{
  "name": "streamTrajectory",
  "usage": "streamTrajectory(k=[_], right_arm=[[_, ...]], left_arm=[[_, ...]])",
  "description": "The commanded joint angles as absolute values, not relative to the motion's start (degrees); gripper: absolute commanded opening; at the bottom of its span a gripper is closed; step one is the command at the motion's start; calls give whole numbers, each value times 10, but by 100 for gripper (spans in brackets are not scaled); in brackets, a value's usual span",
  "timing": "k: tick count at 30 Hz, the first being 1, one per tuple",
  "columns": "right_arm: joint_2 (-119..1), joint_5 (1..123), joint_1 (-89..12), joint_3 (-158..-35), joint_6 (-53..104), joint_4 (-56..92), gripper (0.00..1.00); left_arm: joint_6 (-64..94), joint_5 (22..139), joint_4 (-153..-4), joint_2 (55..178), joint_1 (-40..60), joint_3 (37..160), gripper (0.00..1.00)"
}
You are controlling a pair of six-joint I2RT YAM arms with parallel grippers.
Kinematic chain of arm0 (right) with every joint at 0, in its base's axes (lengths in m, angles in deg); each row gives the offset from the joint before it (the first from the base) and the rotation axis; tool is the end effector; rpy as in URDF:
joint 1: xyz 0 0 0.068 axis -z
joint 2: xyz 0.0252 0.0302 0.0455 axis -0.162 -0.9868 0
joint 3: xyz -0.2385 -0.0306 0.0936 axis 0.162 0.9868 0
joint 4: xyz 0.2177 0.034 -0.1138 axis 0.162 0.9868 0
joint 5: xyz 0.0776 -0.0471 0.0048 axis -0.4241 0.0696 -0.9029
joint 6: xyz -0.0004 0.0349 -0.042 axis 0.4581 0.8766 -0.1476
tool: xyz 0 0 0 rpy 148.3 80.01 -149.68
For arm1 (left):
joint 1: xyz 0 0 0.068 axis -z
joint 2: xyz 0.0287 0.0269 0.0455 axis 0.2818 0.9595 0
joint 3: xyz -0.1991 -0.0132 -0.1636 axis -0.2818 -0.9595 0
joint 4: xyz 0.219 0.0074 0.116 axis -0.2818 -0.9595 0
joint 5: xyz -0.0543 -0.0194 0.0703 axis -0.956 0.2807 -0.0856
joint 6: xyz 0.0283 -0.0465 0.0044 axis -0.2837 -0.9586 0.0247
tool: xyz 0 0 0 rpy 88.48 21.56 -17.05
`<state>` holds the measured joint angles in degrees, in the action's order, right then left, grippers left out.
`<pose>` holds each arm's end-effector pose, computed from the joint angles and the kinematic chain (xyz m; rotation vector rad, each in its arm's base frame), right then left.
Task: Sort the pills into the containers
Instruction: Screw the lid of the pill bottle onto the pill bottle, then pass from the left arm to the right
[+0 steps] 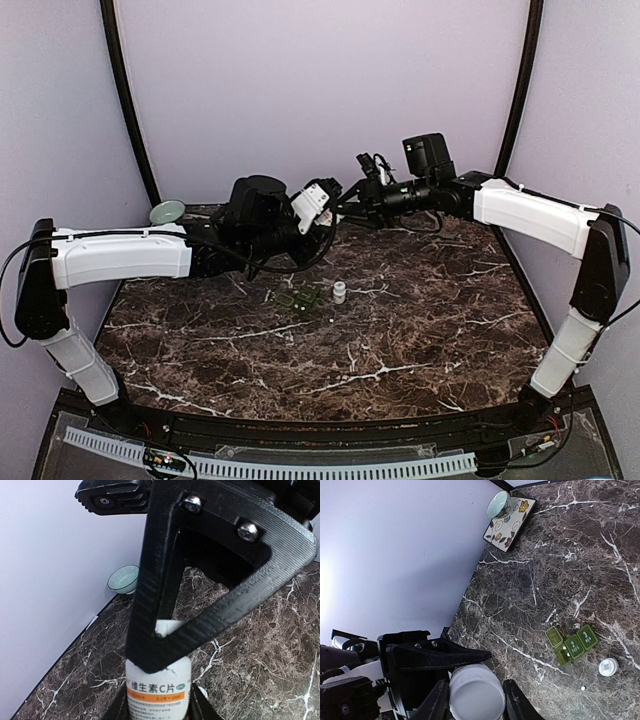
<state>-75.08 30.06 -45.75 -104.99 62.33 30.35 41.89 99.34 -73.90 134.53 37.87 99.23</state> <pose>0.2928 0.2451 0.3214 -0.3674 2.2584 1.5176 0.2266 -0.3028 0.3090 0.9309 1.5715 -0.3088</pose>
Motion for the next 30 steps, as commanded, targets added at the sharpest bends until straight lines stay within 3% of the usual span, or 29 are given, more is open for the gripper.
streamTrajectory(k=[1, 10, 18, 21, 25, 30], right_arm=[[-770, 289, -481, -1055, 607, 312, 35], [-769, 285, -491, -1057, 588, 332, 34], [-766, 283, -495, -1055, 578, 342, 9], [-763, 286, -495, -1056, 577, 344, 2], [-758, 294, -495, -1054, 579, 338, 0], [-753, 305, -494, -1055, 581, 332, 0]], left_arm=[[422, 907, -676, 1310, 400, 1013, 15], [407, 892, -685, 1308, 393, 1017, 15], [403, 899, -687, 1306, 392, 1015, 17], [399, 922, -680, 1301, 392, 1007, 27], [394, 933, -671, 1292, 392, 993, 44], [388, 938, -667, 1279, 392, 975, 54]])
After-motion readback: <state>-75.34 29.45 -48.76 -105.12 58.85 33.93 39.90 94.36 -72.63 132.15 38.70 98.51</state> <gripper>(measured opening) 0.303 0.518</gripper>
